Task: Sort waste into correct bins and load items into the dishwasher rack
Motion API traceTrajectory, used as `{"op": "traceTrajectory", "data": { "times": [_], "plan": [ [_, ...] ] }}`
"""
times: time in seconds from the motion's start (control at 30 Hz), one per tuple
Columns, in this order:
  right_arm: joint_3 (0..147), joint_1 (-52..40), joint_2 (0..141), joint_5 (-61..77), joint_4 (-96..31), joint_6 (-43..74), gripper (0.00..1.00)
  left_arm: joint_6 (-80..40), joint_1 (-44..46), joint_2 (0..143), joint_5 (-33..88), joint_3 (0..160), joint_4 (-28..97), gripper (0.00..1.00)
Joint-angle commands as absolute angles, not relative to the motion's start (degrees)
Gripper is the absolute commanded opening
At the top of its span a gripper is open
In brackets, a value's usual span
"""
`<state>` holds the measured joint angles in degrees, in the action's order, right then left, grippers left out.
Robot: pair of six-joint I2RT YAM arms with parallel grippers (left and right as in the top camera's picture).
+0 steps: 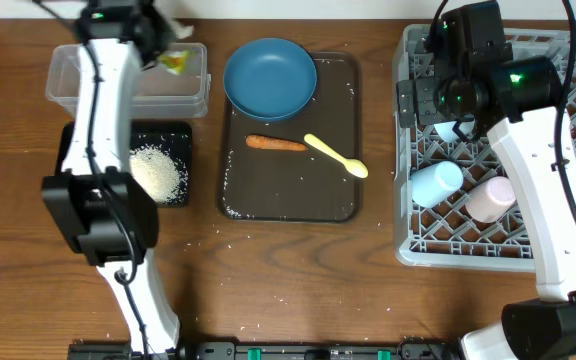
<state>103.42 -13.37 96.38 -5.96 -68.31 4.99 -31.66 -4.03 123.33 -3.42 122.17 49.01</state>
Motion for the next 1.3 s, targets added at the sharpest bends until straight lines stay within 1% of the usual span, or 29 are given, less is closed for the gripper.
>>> {"op": "traceTrajectory", "data": {
  "times": [0.0, 0.1, 0.17, 0.27, 0.33, 0.37, 0.43, 0.53, 0.63, 0.7, 0.77, 0.9, 0.97, 1.07, 1.13, 1.27],
  "plan": [
    [103.28, -13.26, 96.49, -5.74, -68.36, 5.52, 0.99, -34.63, -4.78, 126.69, -4.14, 121.78, 48.77, 0.1],
    [103.28, -13.23, 96.49, -5.74, -68.38, 5.52, 0.99, -34.63, -5.19, 128.66, -4.16, 121.78, 48.6, 0.17],
    [103.28, -13.26, 96.49, -5.74, -68.38, 5.52, 0.99, -34.63, -5.19, 129.71, -4.14, 121.78, 48.6, 0.27],
    [103.28, -13.26, 96.49, -5.74, -68.58, 5.52, 0.99, -34.63, -5.19, 130.15, -4.14, 121.78, 48.62, 0.38],
    [103.28, -13.26, 96.49, -5.74, -68.86, 5.52, 0.99, -34.63, -5.19, 130.15, -4.12, 121.78, 48.58, 0.44],
    [103.28, -13.26, 96.49, -5.74, -69.06, 5.5, 0.99, -34.65, -5.19, 130.13, -4.12, 121.78, 48.56, 0.46],
    [103.28, -13.26, 96.49, -5.74, -69.3, 5.52, 0.99, -34.63, -5.19, 130.13, -4.1, 121.8, 48.58, 0.54],
    [103.28, -13.26, 96.49, -5.74, -69.47, 5.52, 0.99, -34.61, -5.19, 130.06, -3.6, 121.8, 48.62, 0.61],
    [103.28, -13.26, 96.49, -5.74, -69.47, 5.52, 0.99, -34.04, -5.17, 129.14, -0.03, 121.84, 48.8, 0.64],
    [103.28, -13.26, 96.49, -5.74, -69.49, 5.5, 0.99, -29.34, -4.95, 127.96, 5.37, 121.84, 48.49, 0.66],
    [103.28, -13.26, 96.49, -5.74, -69.47, 5.52, 0.99, -25.91, -4.27, 126.5, 8.01, 121.84, 48.36, 0.68],
    [103.28, -13.26, 96.49, -5.72, -69.43, 5.52, 0.99, -20.36, -1.43, 123.59, 8.16, 121.84, 49.45, 0.7],
    [103.28, -13.26, 96.49, -4.78, -69.36, 5.52, 0.99, -17.12, 1.5, 122.3, 8.16, 121.84, 51.29, 0.71],
    [103.28, -13.26, 96.49, -2.09, -68.36, 5.54, 0.99, -16.47, 4.34, 122.08, 8.14, 121.84, 53.69, 0.71],
    [103.26, -13.26, 96.51, 2.22, -66.19, 6.17, 0.99, -16.32, 5.91, 122.08, 7.97, 121.84, 55.94, 0.71],
    [102.83, -14.04, 97.12, 11.88, -57.08, 13.37, 0.9, -17.65, 7.33, 121.91, 7.92, 121.84, 59.94, 0.7]
  ]
}}
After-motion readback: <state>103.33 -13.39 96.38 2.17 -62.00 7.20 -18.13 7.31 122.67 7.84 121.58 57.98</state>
